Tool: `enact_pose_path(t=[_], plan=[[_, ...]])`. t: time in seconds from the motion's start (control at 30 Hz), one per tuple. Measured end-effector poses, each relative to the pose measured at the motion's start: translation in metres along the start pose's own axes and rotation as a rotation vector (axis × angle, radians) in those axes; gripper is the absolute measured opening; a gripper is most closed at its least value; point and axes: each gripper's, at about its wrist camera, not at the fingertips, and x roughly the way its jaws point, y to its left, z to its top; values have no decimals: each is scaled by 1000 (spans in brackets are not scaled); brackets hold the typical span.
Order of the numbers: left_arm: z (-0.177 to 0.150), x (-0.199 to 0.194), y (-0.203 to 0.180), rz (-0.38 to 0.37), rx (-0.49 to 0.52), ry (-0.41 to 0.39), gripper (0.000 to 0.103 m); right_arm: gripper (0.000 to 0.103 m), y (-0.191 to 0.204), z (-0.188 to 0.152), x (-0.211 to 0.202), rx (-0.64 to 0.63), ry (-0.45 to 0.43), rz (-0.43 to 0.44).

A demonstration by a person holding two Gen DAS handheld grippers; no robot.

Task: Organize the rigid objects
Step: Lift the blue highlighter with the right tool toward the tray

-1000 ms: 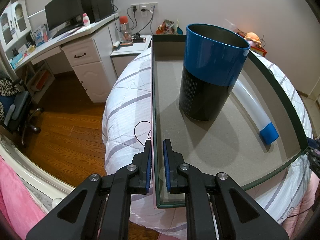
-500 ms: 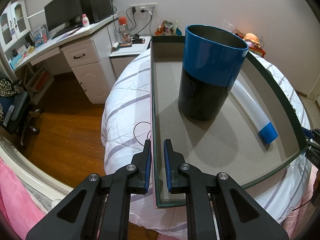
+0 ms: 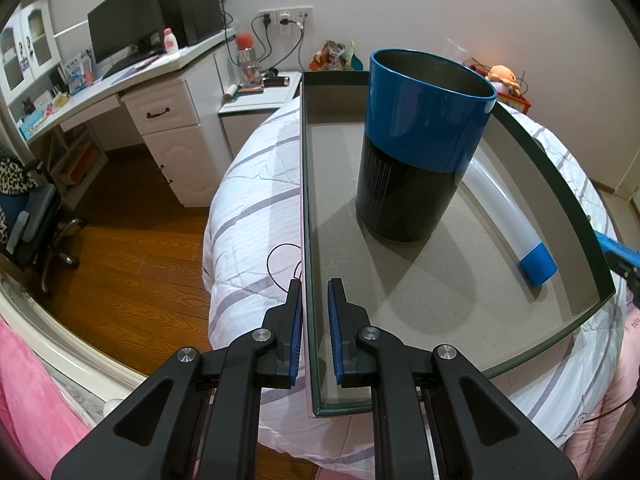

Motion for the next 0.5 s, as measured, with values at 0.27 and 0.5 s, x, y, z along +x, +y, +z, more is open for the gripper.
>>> enact_pose_path(t=[0.27, 0.5], plan=[[0, 0, 0, 1, -2, -1, 11, 27, 7, -30, 6, -21, 107, -1], [0, 0, 0, 0, -1, 0, 11, 27, 5, -27, 10, -16, 101, 5]])
